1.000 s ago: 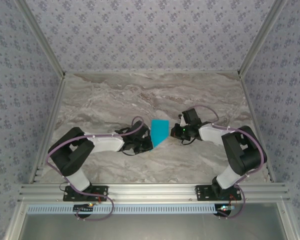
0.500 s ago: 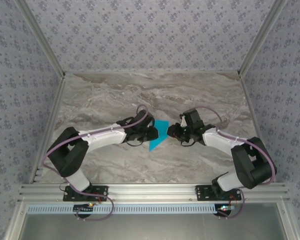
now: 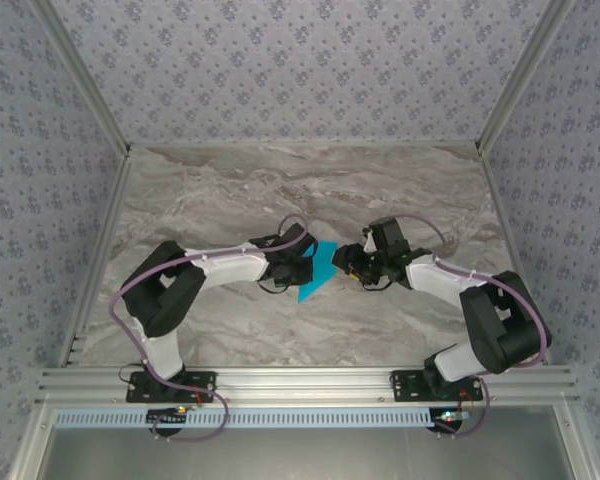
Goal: Fold a paper plane with a square sheet of paper (pick it up from the middle)
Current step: Third fold the triangle at the center of the table, then fourth fold the wing at the center of the table.
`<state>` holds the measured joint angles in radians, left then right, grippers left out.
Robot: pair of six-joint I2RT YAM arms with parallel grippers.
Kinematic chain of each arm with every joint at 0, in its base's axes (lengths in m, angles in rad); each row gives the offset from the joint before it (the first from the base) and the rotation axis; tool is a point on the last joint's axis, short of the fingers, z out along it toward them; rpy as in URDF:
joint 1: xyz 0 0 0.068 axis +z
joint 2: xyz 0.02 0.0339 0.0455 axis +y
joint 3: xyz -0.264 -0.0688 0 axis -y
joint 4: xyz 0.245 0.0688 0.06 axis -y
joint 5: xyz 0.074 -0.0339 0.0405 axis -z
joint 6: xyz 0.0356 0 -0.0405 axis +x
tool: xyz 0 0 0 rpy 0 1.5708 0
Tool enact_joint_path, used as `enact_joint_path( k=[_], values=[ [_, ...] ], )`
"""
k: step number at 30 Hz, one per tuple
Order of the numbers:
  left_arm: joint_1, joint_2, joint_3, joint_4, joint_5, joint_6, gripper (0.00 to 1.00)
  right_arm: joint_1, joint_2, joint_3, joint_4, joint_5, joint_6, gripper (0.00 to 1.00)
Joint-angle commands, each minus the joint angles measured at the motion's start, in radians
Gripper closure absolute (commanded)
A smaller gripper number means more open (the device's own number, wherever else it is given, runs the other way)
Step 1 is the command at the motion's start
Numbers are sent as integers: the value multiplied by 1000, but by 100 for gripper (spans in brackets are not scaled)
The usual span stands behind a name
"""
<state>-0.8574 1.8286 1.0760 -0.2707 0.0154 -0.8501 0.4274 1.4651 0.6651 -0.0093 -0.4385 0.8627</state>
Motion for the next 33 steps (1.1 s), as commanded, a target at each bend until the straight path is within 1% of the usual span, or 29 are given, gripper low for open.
enact_joint_path(
  k=[1, 4, 8, 13, 18, 20, 26, 33],
  values=[
    [7, 27, 42, -65, -47, -11, 97, -3, 31, 0, 12, -23, 19, 47],
    [8, 44, 41, -101, -57, -42, 98, -1, 57, 11, 15, -26, 21, 51],
    [7, 46, 20, -89, -46, -69, 99, 8, 97, 26, 29, -36, 26, 55],
    [8, 49, 13, -87, -40, -73, 100, 16, 147, 48, 49, -40, 32, 60],
    [7, 51, 11, -84, -33, -72, 100, 18, 176, 61, 64, -40, 41, 62],
    [8, 52, 11, -82, -31, -71, 100, 20, 185, 64, 74, -46, 45, 66],
    [8, 49, 4, -77, -27, -72, 100, 21, 203, 70, 97, -72, 57, 73],
    [8, 37, 8, -76, -23, -61, 100, 19, 243, 65, 181, -148, 111, 75]
  ],
)
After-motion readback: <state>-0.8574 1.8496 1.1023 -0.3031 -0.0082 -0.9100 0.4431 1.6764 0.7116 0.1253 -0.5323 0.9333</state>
